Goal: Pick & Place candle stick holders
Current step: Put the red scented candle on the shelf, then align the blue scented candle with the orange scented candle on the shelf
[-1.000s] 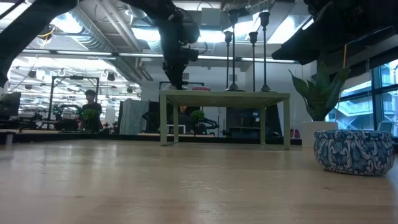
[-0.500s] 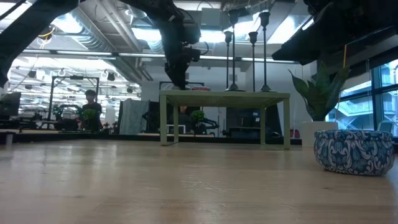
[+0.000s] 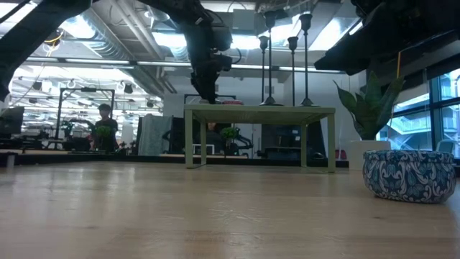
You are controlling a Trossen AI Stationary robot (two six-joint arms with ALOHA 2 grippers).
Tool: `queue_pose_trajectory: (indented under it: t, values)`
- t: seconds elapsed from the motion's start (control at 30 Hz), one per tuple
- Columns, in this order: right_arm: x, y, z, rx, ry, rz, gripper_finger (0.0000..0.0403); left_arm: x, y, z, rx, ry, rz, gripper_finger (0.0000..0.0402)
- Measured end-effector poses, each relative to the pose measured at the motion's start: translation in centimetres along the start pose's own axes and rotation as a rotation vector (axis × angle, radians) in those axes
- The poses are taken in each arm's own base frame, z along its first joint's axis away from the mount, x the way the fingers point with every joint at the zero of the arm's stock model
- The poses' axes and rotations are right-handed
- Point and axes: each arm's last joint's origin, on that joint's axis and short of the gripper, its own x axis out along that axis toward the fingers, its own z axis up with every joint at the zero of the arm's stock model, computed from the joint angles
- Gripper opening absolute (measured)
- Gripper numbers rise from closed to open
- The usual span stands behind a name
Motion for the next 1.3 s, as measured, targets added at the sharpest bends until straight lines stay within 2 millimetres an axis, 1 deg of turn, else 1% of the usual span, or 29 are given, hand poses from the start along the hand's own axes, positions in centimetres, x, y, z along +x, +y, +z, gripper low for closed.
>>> queue_pose_trajectory:
  t: [0.17, 0.3, 0.47, 0.57, 0.83, 0.97, 1.17, 1.3]
  values:
    - [0.0, 0.0, 0.0, 0.001, 0.000, 0.000, 0.0225, 0.0, 0.0, 0.0, -0.024, 0.000, 0.000, 0.0297]
    - [0.0, 0.0, 0.0, -0.001, 0.000, 0.000, 0.0225, 0.0, 0.0, 0.0, -0.102, 0.000, 0.000, 0.0300]
    - [0.0, 0.0, 0.0, -0.001, 0.000, 0.001, 0.0225, 0.1, 0.0, 0.0, -0.097, 0.000, 0.000, 0.0302]
    - [0.0, 0.0, 0.0, -0.001, 0.000, 0.001, 0.0225, 0.1, 0.1, 0.2, -0.104, -0.015, 0.009, 0.0309]
    - [0.0, 0.0, 0.0, 0.001, 0.000, 0.004, 0.0225, 0.1, -0.1, 0.3, -0.079, -0.015, 0.014, 0.0340]
    - [0.0, 0.0, 0.0, -0.002, 0.000, 0.003, 0.0225, 0.1, -0.4, 0.4, -0.058, -0.013, 0.022, 0.0342]
    - [0.0, 0.0, 0.0, -0.002, 0.000, 0.003, 0.0225, 0.0, -0.7, 0.5, -0.023, 0.016, 0.104, 0.0342]
    - [0.0, 0.0, 0.0, -0.002, 0.000, 0.003, 0.0225, -1.2, -0.8, 0.5, -0.004, 0.010, 0.119, 0.0342]
